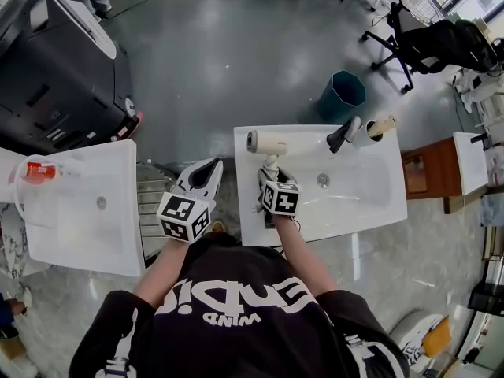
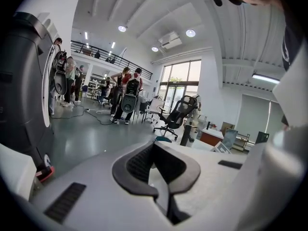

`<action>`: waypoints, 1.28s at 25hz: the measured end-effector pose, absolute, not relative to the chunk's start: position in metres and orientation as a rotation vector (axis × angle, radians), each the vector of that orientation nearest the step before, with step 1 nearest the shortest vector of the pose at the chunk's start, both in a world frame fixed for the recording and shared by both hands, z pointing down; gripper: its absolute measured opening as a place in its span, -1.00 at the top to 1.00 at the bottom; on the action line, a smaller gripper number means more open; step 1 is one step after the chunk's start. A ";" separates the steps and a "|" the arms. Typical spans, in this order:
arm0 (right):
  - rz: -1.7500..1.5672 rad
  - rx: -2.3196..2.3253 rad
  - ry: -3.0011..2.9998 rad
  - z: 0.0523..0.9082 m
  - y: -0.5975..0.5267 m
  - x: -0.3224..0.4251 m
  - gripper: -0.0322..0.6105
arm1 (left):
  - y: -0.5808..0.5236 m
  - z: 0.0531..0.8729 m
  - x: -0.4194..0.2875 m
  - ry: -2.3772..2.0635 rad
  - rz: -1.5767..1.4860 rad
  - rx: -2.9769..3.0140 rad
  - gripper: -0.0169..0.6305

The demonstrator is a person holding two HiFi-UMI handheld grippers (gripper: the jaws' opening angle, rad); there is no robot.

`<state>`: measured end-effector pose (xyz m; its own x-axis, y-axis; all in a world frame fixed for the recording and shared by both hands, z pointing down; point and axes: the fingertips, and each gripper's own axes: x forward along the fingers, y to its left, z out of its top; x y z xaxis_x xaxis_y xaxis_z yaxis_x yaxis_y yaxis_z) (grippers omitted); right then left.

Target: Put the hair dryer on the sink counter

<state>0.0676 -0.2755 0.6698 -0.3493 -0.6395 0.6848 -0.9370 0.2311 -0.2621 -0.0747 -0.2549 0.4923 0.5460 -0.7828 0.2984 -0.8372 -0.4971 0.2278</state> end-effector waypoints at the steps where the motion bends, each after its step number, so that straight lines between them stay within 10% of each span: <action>1: 0.917 1.442 -2.068 0.672 -0.276 0.067 0.18 | -0.255 0.494 -0.075 -1.333 0.223 2.438 0.92; 32: 0.872 1.380 -1.970 0.685 -0.280 0.054 0.13 | -0.256 0.500 -0.080 -1.327 0.196 2.410 0.92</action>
<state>0.0542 -0.2799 0.6851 -0.3008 -0.5743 0.7614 -0.9498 0.2527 -0.1846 -0.0800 -0.2559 0.4997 0.5438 -0.7838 0.2998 -0.8371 -0.4810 0.2607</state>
